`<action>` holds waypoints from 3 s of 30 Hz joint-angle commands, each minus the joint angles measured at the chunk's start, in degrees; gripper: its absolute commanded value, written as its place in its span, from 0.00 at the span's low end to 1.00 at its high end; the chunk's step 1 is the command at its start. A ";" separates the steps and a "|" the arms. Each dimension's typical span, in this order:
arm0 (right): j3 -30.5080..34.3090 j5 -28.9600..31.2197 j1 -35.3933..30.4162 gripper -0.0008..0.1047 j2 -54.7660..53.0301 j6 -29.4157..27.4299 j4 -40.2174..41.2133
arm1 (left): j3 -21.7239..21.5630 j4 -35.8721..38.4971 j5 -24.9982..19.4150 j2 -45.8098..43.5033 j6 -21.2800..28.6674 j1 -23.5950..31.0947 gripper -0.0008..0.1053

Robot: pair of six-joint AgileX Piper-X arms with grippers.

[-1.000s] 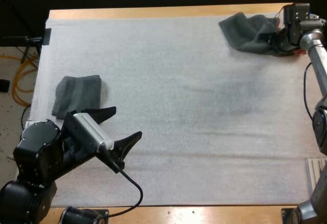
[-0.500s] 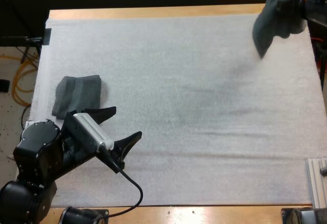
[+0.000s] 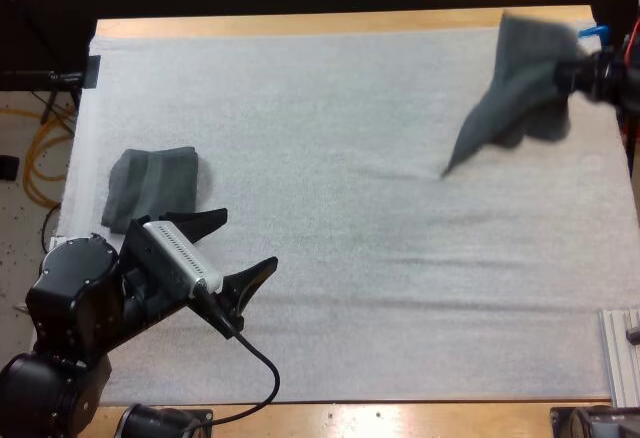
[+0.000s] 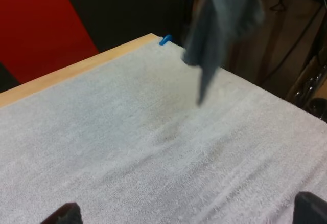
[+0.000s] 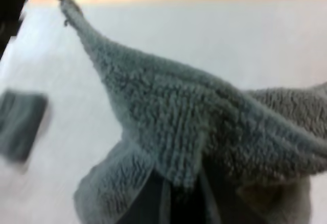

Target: Pick towel from pile fold and stack

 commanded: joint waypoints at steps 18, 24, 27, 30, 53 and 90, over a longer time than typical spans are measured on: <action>17.23 -2.32 22.21 0.01 9.89 0.19 -0.29 | -0.36 -0.33 0.59 -0.08 -0.83 -0.20 0.74; 17.02 1.85 23.19 0.01 19.79 9.75 -17.02 | -0.36 -0.33 0.59 -0.08 -0.83 -0.20 0.74; 17.04 1.65 23.19 0.01 22.73 16.26 -25.78 | -0.36 -0.33 0.59 -0.08 -0.83 -0.20 0.74; 17.02 0.96 23.19 0.05 24.35 20.09 -34.26 | -0.36 -0.33 0.59 -0.08 -0.83 -0.20 0.74; 12.85 2.85 23.19 0.59 16.30 19.57 -34.65 | -0.36 -0.33 0.59 -0.08 -0.83 -0.20 0.74; 55.24 7.99 23.19 0.59 -11.20 10.36 -36.85 | -0.36 0.14 0.59 -0.08 -3.66 -0.20 0.74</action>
